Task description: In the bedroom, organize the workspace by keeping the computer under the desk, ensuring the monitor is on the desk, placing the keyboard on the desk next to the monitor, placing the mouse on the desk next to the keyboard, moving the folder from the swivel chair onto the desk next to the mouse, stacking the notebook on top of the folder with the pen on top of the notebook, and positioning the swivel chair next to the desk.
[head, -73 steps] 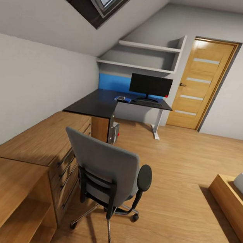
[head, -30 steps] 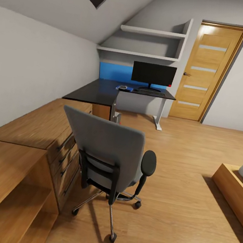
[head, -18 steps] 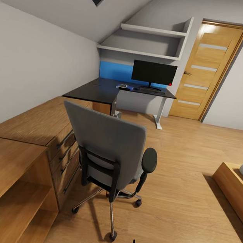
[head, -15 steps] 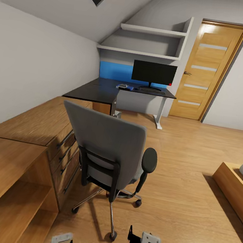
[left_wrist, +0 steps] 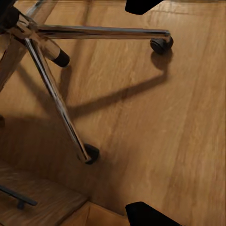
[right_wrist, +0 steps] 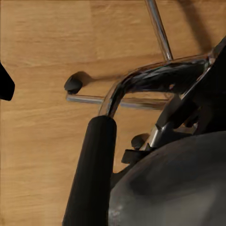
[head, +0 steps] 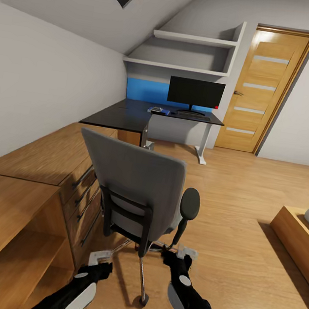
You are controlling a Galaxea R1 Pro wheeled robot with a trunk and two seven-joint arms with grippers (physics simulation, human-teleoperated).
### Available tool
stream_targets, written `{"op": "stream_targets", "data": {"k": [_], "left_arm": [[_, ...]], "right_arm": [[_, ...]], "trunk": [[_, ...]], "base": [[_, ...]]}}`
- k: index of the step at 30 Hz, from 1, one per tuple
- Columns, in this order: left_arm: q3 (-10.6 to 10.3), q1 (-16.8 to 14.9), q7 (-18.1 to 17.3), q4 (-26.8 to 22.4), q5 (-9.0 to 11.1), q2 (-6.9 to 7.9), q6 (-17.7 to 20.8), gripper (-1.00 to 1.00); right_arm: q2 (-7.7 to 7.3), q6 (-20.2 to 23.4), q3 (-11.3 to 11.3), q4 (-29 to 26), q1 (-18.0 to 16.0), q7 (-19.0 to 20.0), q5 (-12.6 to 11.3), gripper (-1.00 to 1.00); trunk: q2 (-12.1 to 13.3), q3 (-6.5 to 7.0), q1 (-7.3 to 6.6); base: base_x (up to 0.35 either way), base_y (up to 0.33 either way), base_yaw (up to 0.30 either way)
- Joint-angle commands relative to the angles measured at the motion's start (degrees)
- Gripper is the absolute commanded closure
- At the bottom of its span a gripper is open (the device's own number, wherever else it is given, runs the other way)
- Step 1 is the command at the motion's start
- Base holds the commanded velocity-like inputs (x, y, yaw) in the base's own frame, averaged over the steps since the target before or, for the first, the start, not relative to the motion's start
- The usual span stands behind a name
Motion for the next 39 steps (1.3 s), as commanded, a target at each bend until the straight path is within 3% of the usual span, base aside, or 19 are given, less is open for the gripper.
{"op": "stream_targets", "data": {"k": [1,5,11,17,39], "left_arm": [[-0.25,-0.65,0.54,-0.20,0.33,0.06,0.43,-1.00],[-0.10,-2.47,0.58,-0.48,0.33,0.11,0.94,-1.00],[0.03,-2.98,0.37,-0.37,0.44,0.53,0.71,-1.00],[0.03,-3.11,0.38,0.00,0.77,2.99,0.53,-1.00],[-0.30,-3.12,0.80,0.03,0.83,3.12,0.60,-1.00]], "right_arm": [[-0.12,0.49,0.45,0.01,-1.11,-0.36,-0.65,-1.00],[-0.43,3.17,0.38,0.02,-4.55,-0.21,-0.76,-1.00],[-0.49,3.70,0.64,1.04,-5.53,0.00,-0.60,-1.00],[-1.30,3.76,0.76,1.42,-5.72,0.19,-0.55,-1.00],[-1.77,3.74,0.80,1.32,-5.63,0.37,-0.66,-1.00]], "trunk": [[-0.02,-0.06,-0.01],[-0.02,-0.06,-0.01],[-0.02,-0.06,-0.01],[-0.02,-0.06,-0.01],[-8.85,-4.01,4.82]], "base": [[0.000,0.000,0.000],[0.000,0.000,0.000],[0.000,0.000,0.000],[0.000,0.000,0.000],[0.000,0.000,0.000]]}}
